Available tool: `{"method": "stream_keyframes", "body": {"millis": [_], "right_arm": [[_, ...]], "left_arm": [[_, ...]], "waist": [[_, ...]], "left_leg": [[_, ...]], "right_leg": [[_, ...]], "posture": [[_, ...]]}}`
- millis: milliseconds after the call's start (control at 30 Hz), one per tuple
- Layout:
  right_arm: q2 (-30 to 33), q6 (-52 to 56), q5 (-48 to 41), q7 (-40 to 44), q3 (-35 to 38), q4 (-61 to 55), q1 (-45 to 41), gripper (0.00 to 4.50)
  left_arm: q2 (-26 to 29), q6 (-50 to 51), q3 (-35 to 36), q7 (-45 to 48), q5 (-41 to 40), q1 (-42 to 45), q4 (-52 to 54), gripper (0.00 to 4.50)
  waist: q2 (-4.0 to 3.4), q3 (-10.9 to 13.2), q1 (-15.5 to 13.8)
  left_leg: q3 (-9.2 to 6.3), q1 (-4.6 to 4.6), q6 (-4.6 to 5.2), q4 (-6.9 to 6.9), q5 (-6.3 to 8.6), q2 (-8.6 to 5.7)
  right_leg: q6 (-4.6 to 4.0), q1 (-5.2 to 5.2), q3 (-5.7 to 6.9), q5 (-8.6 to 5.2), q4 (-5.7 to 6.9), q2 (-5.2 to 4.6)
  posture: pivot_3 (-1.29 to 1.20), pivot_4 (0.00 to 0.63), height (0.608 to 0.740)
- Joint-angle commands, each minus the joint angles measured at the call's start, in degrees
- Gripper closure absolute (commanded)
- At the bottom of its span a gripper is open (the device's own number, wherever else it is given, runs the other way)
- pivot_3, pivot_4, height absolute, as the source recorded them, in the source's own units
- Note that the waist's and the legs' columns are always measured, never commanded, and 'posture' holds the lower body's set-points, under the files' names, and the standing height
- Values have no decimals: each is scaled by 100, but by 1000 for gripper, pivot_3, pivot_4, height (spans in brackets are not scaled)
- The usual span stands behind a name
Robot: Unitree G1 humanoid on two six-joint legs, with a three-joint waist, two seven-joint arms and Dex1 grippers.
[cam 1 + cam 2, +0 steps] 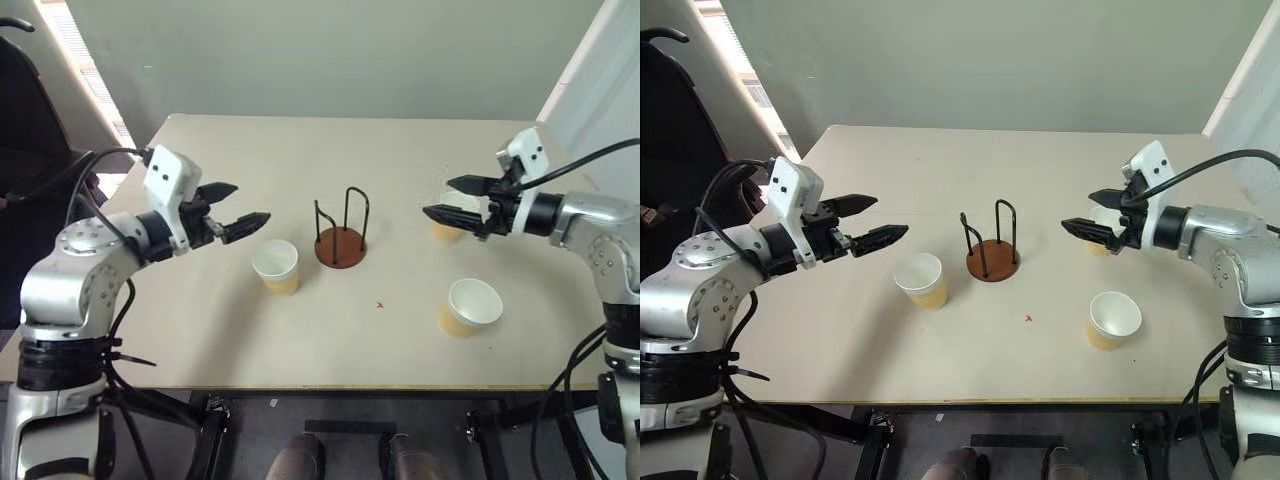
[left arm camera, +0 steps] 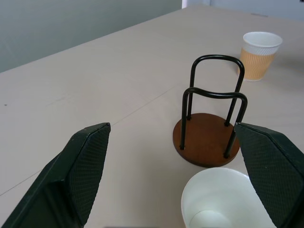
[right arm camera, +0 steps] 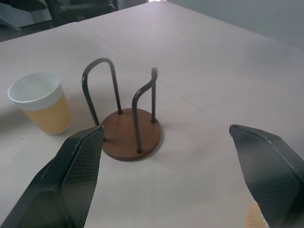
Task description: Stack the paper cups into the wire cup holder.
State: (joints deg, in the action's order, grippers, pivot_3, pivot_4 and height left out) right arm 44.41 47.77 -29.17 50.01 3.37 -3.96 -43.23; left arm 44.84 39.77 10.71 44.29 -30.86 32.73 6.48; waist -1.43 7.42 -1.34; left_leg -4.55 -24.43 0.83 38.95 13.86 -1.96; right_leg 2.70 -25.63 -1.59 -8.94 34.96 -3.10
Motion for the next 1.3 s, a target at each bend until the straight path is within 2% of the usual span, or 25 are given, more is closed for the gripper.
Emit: {"method": "stream_keyframes", "body": {"millis": [33, 267, 633, 1033, 1300], "right_arm": [[105, -43, -94, -18, 257, -241, -57, 141], [-75, -130, -74, -219, 326, -301, 51, 141], [-25, -37, -172, -341, 531, -513, 150, 141], [325, 144, -382, -234, 662, -759, 373, 141], [387, 261, -454, -385, 803, -961, 515, 141]], "left_arm": [[-102, -69, -38, -61, 7, 144, 125, 0], [-328, 284, -227, -179, -121, 322, 244, 0], [-302, 1039, -700, 27, -261, 575, 456, 0], [-619, 982, -1038, -21, -33, 628, 242, 0], [-1084, 638, -1360, -89, 367, 1031, -505, 0]], "waist": [[0, 0, 1], [2, 1, 5], [2, 1, 3], [2, 1, -3], [3, 2, -11]], "left_leg": [[0, 0, 0, 0, 0, 0], [0, 1, -1, 0, 0, 1], [0, 2, -3, -1, -3, 1], [1, 2, -2, 0, -4, 1], [2, 3, 3, 2, -12, 1]], "right_leg": [[0, 0, 0, 0, 0, 0], [19, 0, 0, 11, 2, 0], [37, 1, 1, 24, 0, 1], [42, 3, 0, 27, -2, 0], [42, 8, 0, 29, -2, -2]], "posture": [[0, 150, 740], [0, 150, 740], [0, 150, 740], [0, 150, 740], [0, 150, 740]]}}
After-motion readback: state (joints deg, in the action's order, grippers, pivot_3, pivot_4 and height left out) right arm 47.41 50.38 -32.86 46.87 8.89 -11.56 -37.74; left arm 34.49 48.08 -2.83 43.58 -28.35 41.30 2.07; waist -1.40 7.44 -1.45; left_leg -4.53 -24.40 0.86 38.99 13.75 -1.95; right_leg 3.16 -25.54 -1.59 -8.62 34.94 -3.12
